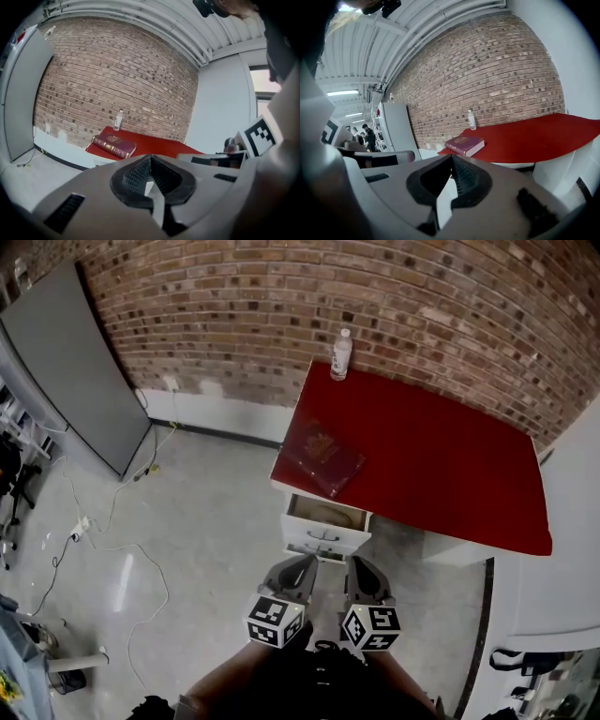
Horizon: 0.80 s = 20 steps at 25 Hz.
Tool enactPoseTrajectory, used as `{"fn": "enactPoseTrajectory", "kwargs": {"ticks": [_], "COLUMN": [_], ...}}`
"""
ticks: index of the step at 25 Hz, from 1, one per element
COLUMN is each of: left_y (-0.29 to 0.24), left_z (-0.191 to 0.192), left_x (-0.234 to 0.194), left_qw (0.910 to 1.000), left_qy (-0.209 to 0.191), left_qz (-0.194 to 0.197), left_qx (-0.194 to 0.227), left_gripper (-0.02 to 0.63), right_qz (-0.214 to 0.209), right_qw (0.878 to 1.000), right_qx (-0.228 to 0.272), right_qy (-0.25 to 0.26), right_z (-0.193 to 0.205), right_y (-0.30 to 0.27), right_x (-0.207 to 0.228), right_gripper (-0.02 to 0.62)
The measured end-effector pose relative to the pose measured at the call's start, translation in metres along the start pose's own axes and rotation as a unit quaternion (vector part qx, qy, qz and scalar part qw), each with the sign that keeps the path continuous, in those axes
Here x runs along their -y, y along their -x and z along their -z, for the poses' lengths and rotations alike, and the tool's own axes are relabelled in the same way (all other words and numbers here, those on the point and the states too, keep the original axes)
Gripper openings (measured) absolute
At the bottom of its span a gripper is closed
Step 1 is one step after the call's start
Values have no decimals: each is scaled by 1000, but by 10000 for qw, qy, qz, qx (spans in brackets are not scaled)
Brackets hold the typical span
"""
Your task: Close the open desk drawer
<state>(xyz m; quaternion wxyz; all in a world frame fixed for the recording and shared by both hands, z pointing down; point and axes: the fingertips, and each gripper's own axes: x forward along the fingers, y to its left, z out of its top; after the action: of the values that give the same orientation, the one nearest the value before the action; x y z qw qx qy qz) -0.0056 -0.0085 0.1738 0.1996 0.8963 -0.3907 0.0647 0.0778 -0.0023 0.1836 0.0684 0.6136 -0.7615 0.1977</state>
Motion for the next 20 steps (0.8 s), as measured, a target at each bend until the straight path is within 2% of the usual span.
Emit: {"fn": "enactPoseTrajectory", "kwargs": {"ticks": [6, 12, 20], "left_y": [-32, -57, -68], "left_z": [-3, 10, 22], "left_x": [-34, -48, -68], "left_qw": [9999, 9993, 9994], "left_qy": [7, 45, 10], "left_qz": [75, 162, -17], "left_qx": [-155, -348, -357], "left_gripper": [9, 9, 9], "right_qz": [102, 172, 306], "right_qw": [9999, 9997, 9991], "right_qx": [-54, -84, -260], "right_qy": [-59, -120, -107], "right_z": [-4, 2, 16], "right_y": [-38, -60, -75], "right_x": [6, 18, 34], "right_gripper": [6, 6, 6]}}
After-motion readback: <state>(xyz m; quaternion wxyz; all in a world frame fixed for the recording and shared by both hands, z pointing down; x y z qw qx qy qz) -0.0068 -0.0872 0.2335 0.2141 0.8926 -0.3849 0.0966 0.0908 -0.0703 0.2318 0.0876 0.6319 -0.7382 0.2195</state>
